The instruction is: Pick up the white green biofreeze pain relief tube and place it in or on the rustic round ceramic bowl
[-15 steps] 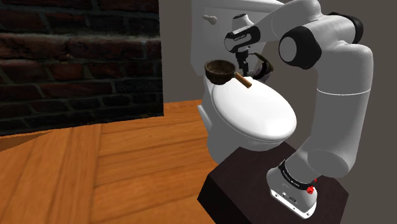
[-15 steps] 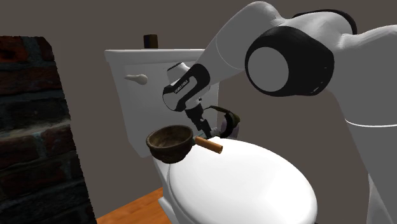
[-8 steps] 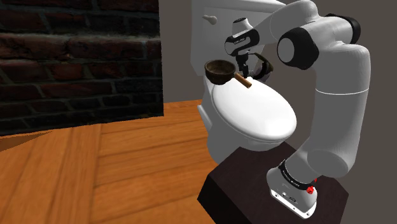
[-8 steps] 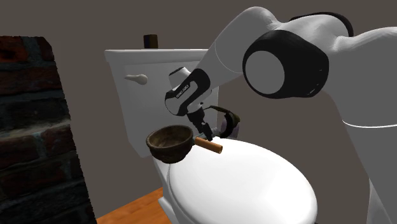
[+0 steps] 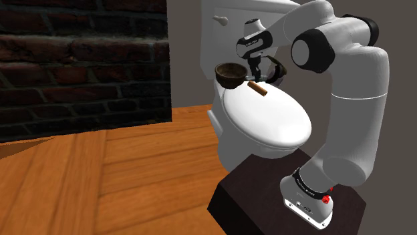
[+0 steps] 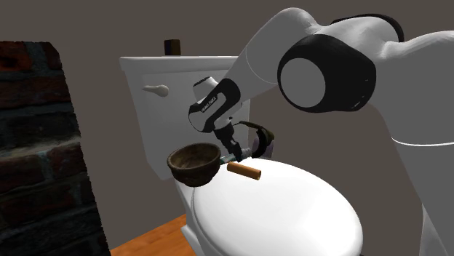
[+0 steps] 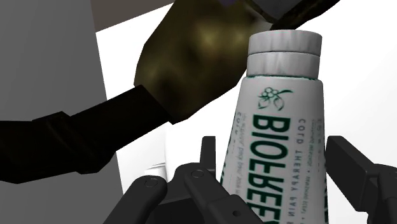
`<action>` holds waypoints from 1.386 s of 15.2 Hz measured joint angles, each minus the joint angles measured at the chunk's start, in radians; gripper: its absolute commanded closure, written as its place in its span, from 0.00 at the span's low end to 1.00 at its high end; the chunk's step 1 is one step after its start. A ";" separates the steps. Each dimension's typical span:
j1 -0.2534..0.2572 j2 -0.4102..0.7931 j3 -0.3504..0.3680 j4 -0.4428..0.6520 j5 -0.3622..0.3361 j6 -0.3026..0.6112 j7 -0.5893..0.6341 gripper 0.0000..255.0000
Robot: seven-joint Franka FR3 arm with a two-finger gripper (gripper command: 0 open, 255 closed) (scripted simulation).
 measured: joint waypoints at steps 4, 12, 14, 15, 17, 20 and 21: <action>0.000 0.000 0.000 0.000 0.000 0.000 0.000 1.00; 0.006 -0.032 -0.009 0.022 -0.010 -0.050 -0.010 1.00; 0.011 -0.047 -0.013 0.029 -0.016 -0.070 -0.012 1.00; 0.009 -0.046 -0.013 0.042 -0.015 -0.082 -0.015 1.00; 0.013 -0.057 -0.015 0.053 -0.019 -0.102 -0.018 1.00; 0.015 -0.070 -0.019 0.079 -0.022 -0.140 -0.025 1.00; 0.016 -0.076 -0.021 0.084 -0.025 -0.149 -0.027 1.00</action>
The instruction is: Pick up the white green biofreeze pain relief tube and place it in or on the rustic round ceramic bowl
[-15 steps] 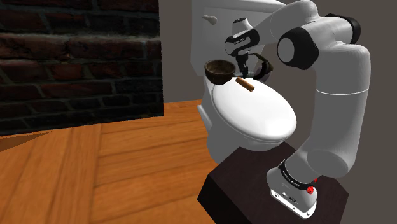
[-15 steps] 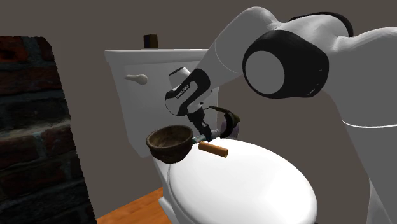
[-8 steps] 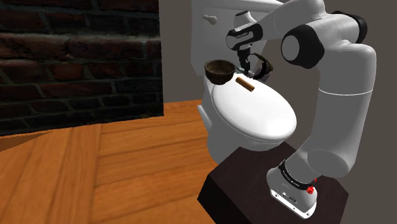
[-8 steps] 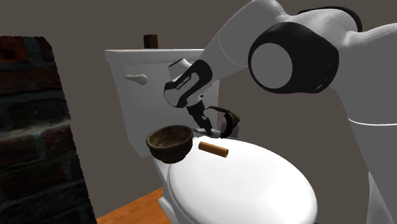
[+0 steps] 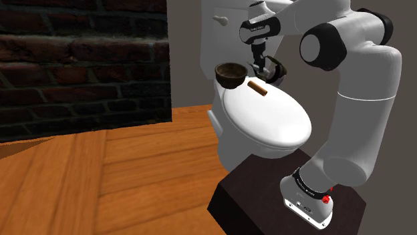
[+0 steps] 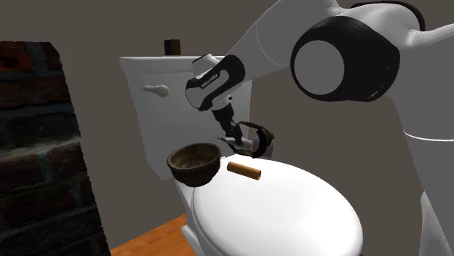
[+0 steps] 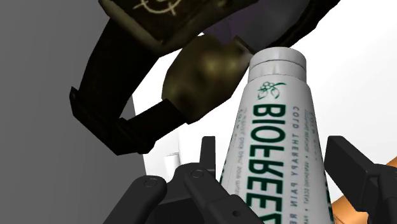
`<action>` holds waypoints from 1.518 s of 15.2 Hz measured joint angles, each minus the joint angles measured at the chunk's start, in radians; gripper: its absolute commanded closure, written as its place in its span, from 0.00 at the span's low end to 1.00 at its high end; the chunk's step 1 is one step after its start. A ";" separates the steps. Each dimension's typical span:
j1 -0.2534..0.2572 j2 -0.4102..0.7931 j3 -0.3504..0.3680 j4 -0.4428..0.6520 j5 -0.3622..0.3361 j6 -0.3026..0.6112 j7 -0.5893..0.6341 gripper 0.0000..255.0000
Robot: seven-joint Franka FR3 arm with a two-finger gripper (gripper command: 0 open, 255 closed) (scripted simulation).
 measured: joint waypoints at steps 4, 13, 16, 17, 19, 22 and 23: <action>0.000 -0.016 -0.005 0.034 -0.005 -0.046 -0.012 1.00; 0.000 -0.035 -0.012 0.128 -0.010 -0.153 -0.039 1.00; -0.001 -0.041 -0.015 0.157 -0.011 -0.186 -0.047 1.00; -0.003 -0.042 -0.015 0.168 -0.011 -0.197 -0.051 1.00; -0.006 -0.039 -0.016 0.199 -0.009 -0.224 -0.060 1.00; 0.023 -0.038 -0.005 0.221 -0.009 -0.258 -0.026 1.00; 0.040 -0.043 0.000 0.218 -0.011 -0.266 -0.007 1.00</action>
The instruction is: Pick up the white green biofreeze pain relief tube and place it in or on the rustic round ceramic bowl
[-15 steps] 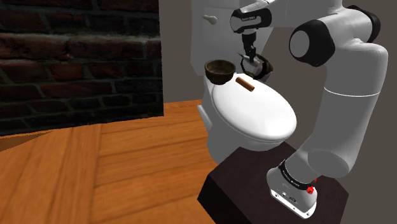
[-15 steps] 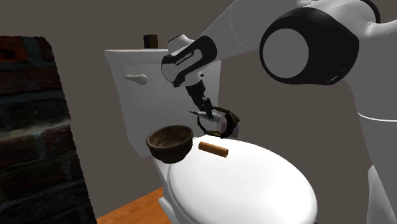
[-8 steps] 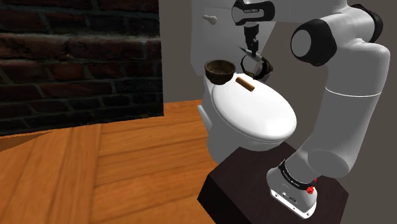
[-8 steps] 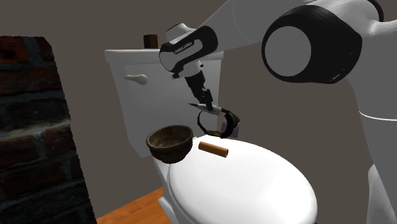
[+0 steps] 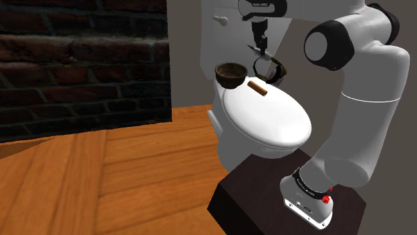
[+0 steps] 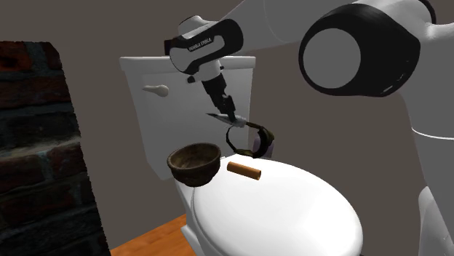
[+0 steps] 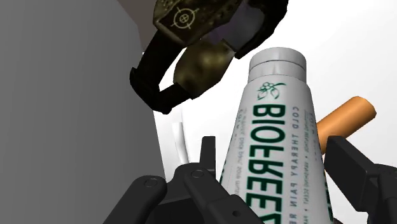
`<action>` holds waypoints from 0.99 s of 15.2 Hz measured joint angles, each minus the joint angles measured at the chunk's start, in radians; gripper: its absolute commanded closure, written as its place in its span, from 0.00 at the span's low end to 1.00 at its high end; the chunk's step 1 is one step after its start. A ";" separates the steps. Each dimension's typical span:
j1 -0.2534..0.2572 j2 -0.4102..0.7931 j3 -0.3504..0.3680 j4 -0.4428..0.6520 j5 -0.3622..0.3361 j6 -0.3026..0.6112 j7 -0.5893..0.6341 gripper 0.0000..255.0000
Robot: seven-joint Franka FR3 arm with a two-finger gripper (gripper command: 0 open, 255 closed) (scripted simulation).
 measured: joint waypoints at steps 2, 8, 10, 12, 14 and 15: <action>0.030 -0.001 0.011 0.007 -0.001 -0.020 0.036 1.00; 0.105 0.033 0.049 0.081 0.018 -0.098 0.140 1.00; 0.123 0.059 0.063 0.123 0.030 -0.126 0.170 1.00; 0.136 0.068 0.070 0.130 0.035 -0.132 0.190 1.00; 0.141 0.069 0.072 0.113 0.036 -0.116 0.200 1.00; 0.143 0.068 0.072 0.101 0.035 -0.106 0.203 1.00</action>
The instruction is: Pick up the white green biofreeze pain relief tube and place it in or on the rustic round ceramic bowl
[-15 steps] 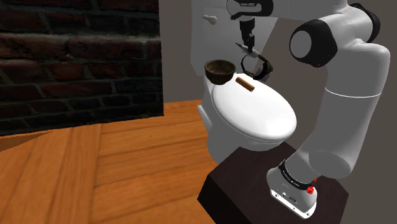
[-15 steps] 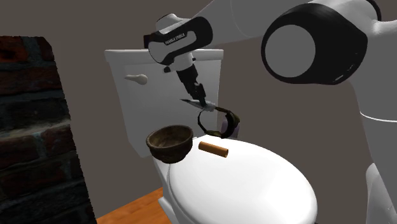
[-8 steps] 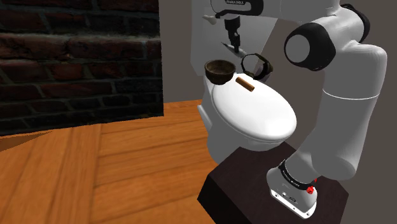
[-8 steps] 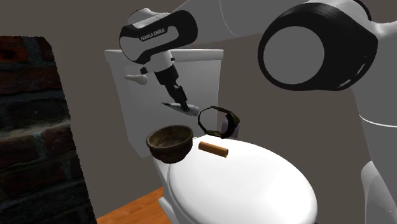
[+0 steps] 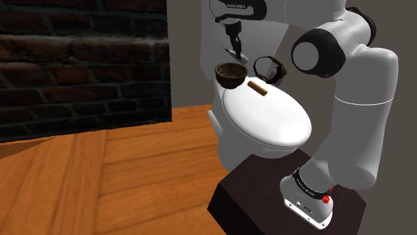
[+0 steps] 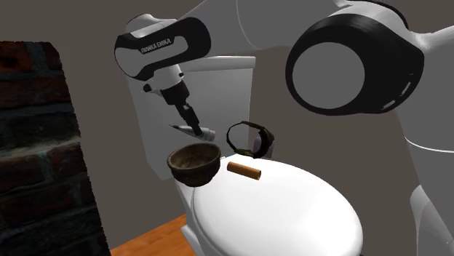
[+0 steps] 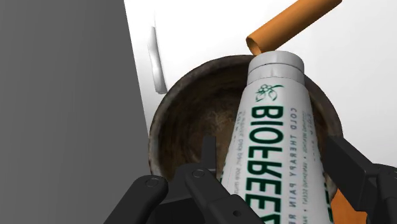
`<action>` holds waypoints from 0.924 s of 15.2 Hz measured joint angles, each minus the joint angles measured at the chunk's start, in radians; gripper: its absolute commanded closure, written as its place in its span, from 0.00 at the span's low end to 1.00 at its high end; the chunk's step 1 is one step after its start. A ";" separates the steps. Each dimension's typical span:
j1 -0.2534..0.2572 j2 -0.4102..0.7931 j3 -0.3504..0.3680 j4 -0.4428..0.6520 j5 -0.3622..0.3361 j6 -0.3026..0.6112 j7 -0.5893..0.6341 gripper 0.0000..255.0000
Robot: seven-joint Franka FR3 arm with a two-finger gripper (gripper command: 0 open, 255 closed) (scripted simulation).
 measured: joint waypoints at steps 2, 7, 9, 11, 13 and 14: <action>0.005 -0.005 0.001 -0.034 -0.002 0.027 0.009 1.00; 0.010 -0.004 0.004 -0.100 -0.001 0.091 0.025 1.00; 0.010 0.002 0.006 -0.119 0.001 0.116 0.030 1.00; 0.013 0.001 0.007 -0.137 0.001 0.132 0.036 1.00; 0.012 0.003 0.008 -0.140 0.001 0.137 0.036 1.00; 0.012 0.003 0.008 -0.140 0.002 0.138 0.036 1.00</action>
